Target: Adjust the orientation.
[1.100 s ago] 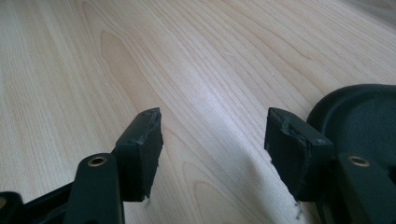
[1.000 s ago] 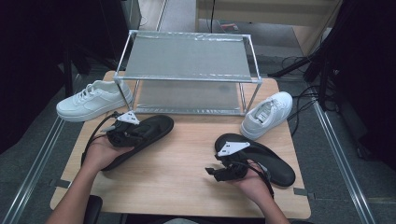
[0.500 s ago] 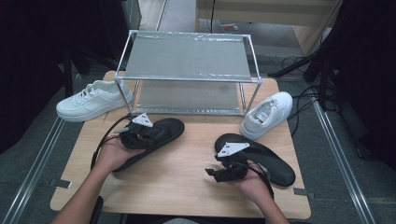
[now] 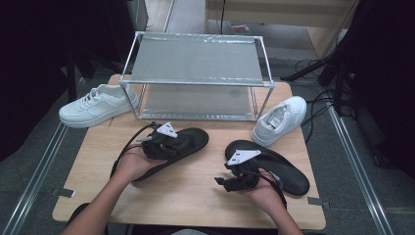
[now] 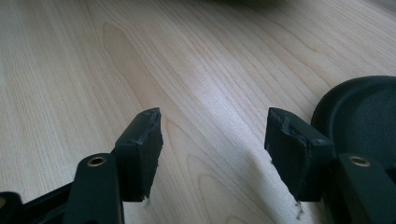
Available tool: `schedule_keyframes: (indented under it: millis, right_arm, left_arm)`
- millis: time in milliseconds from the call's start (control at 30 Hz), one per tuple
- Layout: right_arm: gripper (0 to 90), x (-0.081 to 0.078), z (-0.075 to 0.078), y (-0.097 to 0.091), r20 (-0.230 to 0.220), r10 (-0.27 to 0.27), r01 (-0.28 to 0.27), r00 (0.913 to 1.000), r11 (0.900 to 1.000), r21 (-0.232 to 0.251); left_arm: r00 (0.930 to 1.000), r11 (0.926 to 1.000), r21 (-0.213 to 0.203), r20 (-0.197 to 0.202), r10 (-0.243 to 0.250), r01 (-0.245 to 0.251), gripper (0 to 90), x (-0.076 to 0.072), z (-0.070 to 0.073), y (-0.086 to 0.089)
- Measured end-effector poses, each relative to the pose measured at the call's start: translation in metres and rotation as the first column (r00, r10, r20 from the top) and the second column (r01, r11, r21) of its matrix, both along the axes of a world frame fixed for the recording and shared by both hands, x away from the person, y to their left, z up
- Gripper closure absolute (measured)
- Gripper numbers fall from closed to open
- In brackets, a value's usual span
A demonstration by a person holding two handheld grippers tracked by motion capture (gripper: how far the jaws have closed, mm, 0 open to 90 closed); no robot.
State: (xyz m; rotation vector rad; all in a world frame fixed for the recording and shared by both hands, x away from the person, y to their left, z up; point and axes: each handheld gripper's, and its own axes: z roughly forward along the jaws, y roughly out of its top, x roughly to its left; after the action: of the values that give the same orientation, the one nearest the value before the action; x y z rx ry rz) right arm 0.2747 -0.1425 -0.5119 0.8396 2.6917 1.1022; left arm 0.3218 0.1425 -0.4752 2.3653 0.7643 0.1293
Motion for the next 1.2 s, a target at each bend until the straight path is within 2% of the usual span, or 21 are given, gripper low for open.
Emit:
schedule_keyframes:
  millis: [133, 233, 300, 467, 633, 767, 800, 900, 933, 1033, 1133, 1200]
  right_arm:
    - [37.7, 0.000, 0.000, 0.000, -0.001, 0.001, -0.001, 1.0000, 1.0000, -0.002]
    - [37.6, 0.000, 0.000, 0.000, 0.000, 0.003, -0.003, 1.0000, 1.0000, -0.003]
    - [37.6, 0.000, -0.001, 0.001, -0.001, 0.003, -0.003, 1.0000, 1.0000, -0.004]
    - [37.6, -0.001, -0.001, 0.002, -0.005, 0.006, -0.006, 1.0000, 1.0000, -0.007]
    - [37.6, -0.001, -0.001, 0.002, -0.003, 0.002, -0.002, 1.0000, 1.0000, -0.008]
    - [37.6, -0.001, -0.001, 0.002, -0.004, 0.004, -0.004, 1.0000, 0.9999, -0.009]
    - [37.6, -0.001, -0.001, 0.003, -0.004, 0.004, -0.004, 1.0000, 0.9999, -0.009]
    - [37.6, -0.001, -0.001, 0.003, -0.002, 0.007, -0.007, 1.0000, 0.9999, -0.011]
    - [37.6, -0.001, -0.001, 0.002, -0.003, 0.004, -0.004, 1.0000, 0.9999, -0.010]
    - [37.6, -0.001, -0.001, 0.002, -0.003, 0.003, -0.003, 1.0000, 1.0000, -0.009]
    - [37.6, -0.001, -0.001, 0.002, -0.002, 0.002, -0.002, 1.0000, 0.9999, -0.010]
    - [37.6, -0.001, -0.001, 0.003, -0.002, 0.003, -0.003, 1.0000, 1.0000, -0.009]
  left_arm:
    - [0.9998, 0.9998, 0.004, -0.005, -0.018, 0.018, 79.8, 0.001, -0.004, -0.014]
    - [0.9999, 0.9999, 0.009, -0.006, -0.010, 0.010, 79.7, 0.002, -0.008, -0.021]
    - [0.9999, 1.0000, -0.006, -0.016, -0.001, 0.001, 79.8, 0.003, -0.012, -0.024]
    - [0.9981, 0.9992, -0.028, -0.054, -0.029, 0.028, 80.4, 0.008, -0.022, -0.027]
    - [0.9970, 0.9982, -0.047, -0.066, -0.040, 0.037, 78.6, 0.010, -0.027, -0.026]
    - [0.9961, 0.9981, -0.047, -0.077, -0.043, 0.040, 74.1, 0.011, -0.027, -0.024]
    - [0.9963, 0.9986, -0.038, -0.077, -0.039, 0.036, 71.6, 0.011, -0.027, -0.023]
    - [0.9949, 0.9980, -0.055, -0.094, -0.036, 0.031, 62.6, 0.011, -0.024, -0.020]
    - [0.9959, 0.9975, -0.066, -0.085, -0.029, 0.023, 58.1, 0.010, -0.023, -0.019]
    - [0.9966, 0.9964, -0.081, -0.076, -0.032, 0.026, 54.4, 0.008, -0.017, -0.014]
    - [0.9977, 0.9971, -0.069, -0.058, -0.035, 0.031, 49.8, 0.005, -0.014, -0.008]
    - [0.9974, 0.9966, -0.075, -0.060, -0.039, 0.034, 45.2, 0.004, -0.013, -0.002]
